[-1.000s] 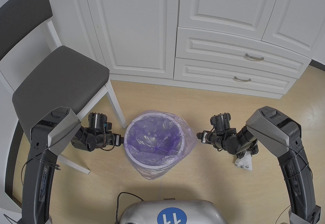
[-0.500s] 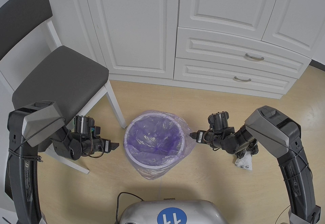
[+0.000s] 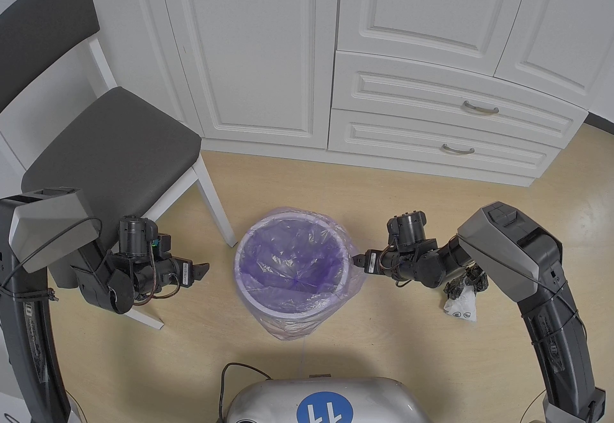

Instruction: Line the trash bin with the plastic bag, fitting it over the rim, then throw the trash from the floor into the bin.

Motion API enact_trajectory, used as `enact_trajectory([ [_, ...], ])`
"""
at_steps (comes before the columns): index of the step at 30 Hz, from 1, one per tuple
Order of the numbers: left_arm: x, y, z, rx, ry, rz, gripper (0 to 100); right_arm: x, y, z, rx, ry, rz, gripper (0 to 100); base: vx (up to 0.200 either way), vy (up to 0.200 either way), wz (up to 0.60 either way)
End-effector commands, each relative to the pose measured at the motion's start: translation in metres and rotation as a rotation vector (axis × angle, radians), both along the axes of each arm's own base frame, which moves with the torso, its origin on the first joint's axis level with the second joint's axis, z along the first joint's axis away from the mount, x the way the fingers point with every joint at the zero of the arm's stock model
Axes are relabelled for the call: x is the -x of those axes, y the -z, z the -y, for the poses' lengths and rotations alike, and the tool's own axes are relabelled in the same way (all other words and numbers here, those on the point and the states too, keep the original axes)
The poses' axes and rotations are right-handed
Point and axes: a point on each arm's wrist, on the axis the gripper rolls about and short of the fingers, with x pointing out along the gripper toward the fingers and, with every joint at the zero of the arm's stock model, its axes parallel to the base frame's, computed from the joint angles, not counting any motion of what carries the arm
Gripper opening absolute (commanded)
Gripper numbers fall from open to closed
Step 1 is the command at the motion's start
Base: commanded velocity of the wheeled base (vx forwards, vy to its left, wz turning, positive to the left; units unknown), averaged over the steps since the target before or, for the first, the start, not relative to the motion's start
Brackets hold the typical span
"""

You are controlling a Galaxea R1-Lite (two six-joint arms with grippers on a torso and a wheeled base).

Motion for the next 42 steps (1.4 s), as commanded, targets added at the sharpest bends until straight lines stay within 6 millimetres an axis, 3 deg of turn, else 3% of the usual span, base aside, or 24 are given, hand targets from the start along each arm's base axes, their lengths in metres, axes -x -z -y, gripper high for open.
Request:
enact_trajectory([
  [1,0.004,-0.002,-0.002,-0.017,0.005,-0.002,100,-0.012,0.018,-0.005,0.036,-0.013,-0.025,100,0.0,0.0,0.0],
  [9,0.016,0.013,0.001,-0.053,0.009,-0.063,100,-0.013,0.02,-0.005,0.051,-0.012,-0.05,100,0.0,0.0,0.0],
  [22,0.019,0.039,0.02,-0.108,-0.002,-0.055,100,-0.021,0.016,-0.004,0.089,0.008,-0.159,100,0.0,0.0,0.0],
  [24,0.018,0.04,0.02,-0.108,-0.004,-0.048,100,-0.028,0.021,-0.003,0.097,0.018,-0.178,100,0.0,0.0,0.0],
  [25,0.018,0.04,0.02,-0.107,-0.002,-0.048,100,-0.027,0.037,0.001,0.126,0.033,-0.223,100,0.0,0.0,0.0],
  [27,0.018,0.042,0.023,-0.108,0.005,-0.05,100,-0.027,0.044,0.008,0.153,0.038,-0.243,100,0.0,0.0,0.0],
  [42,0.023,0.033,0.04,-0.121,0.064,0.003,100,-0.026,0.045,0.008,0.162,-0.005,-0.248,100,0.0,0.0,0.0],
])
